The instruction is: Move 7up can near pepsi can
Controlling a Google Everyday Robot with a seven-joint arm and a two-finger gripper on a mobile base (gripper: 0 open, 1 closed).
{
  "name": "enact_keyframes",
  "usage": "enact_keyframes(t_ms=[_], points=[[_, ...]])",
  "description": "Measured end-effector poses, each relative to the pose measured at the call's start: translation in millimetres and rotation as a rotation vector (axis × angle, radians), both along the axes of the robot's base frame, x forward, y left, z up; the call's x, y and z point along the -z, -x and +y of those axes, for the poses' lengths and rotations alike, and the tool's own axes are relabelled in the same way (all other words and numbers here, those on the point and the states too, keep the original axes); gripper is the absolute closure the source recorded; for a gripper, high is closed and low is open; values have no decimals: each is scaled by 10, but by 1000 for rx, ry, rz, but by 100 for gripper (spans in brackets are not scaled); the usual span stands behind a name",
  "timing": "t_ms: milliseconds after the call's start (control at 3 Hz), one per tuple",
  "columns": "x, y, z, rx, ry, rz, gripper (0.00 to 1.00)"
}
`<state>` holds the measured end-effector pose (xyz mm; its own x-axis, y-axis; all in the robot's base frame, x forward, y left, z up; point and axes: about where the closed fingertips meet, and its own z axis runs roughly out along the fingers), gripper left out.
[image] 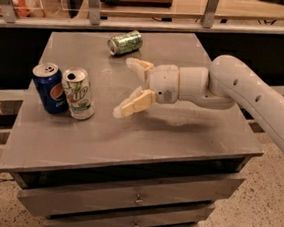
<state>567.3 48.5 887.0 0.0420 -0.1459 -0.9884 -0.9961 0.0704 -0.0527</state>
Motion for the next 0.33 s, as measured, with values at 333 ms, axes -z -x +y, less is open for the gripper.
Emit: enact_keyframes(t_ms=[333], points=[[5, -4, -7, 1, 2, -1, 0]])
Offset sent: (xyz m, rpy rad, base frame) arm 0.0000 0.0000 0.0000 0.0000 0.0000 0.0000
